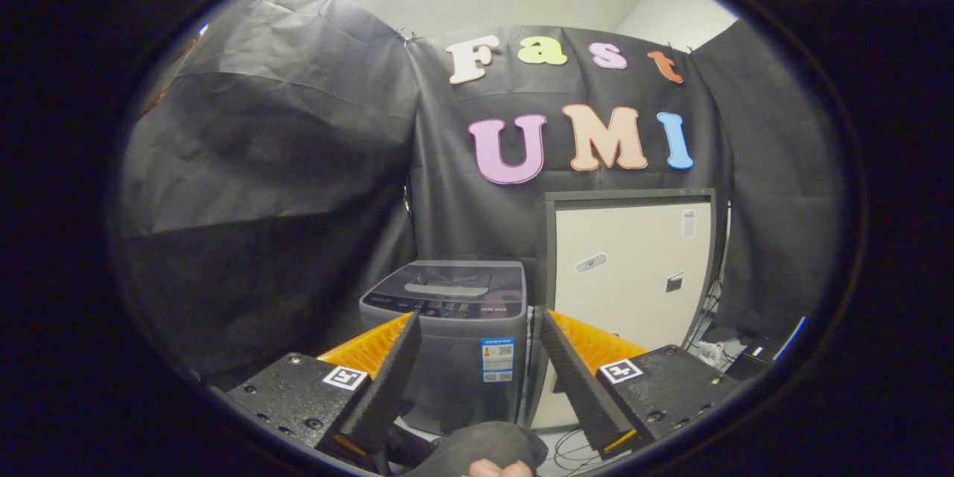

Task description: Put the clothes into the washing machine and then close the washing machine lid.

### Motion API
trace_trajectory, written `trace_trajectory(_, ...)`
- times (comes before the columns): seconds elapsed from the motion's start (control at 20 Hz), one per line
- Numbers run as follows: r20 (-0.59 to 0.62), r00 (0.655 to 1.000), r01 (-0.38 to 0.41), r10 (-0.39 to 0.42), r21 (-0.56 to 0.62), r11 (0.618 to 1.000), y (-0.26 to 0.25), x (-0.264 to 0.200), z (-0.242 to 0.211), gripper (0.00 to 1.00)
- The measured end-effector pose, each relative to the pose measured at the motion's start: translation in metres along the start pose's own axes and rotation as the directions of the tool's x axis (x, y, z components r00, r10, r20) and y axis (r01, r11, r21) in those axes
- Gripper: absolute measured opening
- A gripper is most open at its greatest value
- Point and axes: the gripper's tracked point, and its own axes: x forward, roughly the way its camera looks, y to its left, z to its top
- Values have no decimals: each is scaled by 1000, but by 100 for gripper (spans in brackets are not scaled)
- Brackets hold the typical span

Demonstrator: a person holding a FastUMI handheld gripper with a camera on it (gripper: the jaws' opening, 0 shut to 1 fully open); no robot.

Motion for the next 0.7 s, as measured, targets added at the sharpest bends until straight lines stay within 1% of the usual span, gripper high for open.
trace_trajectory(0.7,-11,1000,-3,3,0,1000,0,0,-5,97)
